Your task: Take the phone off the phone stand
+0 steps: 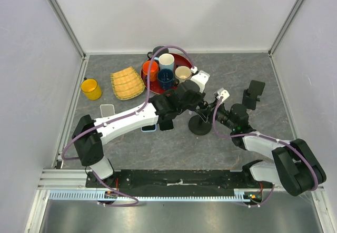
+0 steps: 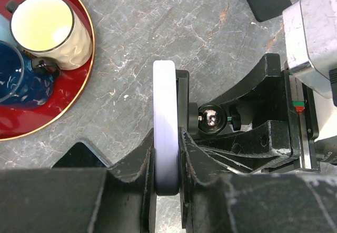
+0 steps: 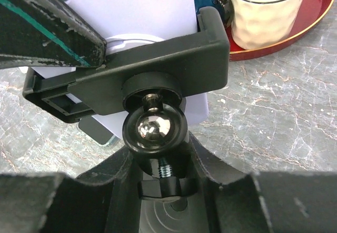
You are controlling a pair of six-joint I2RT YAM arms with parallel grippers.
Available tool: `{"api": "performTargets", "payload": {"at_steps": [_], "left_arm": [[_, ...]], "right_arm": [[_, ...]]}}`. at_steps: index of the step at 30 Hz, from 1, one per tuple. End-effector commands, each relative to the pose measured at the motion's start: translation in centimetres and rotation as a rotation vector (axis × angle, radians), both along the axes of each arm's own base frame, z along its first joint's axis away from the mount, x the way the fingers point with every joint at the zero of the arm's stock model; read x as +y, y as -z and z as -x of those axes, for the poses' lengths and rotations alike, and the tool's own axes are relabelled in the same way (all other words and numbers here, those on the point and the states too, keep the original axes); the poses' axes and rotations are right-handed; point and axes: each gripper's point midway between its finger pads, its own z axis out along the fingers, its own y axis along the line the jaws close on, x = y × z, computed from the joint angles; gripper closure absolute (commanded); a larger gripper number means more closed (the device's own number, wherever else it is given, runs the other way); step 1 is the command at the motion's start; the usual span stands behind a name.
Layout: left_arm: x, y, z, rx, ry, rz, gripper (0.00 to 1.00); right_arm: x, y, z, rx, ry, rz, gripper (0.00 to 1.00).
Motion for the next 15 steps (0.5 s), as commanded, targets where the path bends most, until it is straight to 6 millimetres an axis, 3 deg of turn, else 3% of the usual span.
{"api": "performTargets", "payload": {"at_steps": [1,8,15], "left_arm": [[2.1,0.3,4.0,0.122,0.008,-0.006,0.98],[2.9,1.0,5.5,0.186,-0.008,-0.003,0.98],[5.7,0.1,3.8,0.138,-0.189,-0.062,0.98]], "right_arm": [[-6.0,0.5,-3.6,0.011,0.367,0.019,1.0],[-6.6,0.7,-3.8,0.01,0.404,0.035,1.0],[-6.1,1.2,-3.0,0.01,0.394,0.062,1.0]]}}
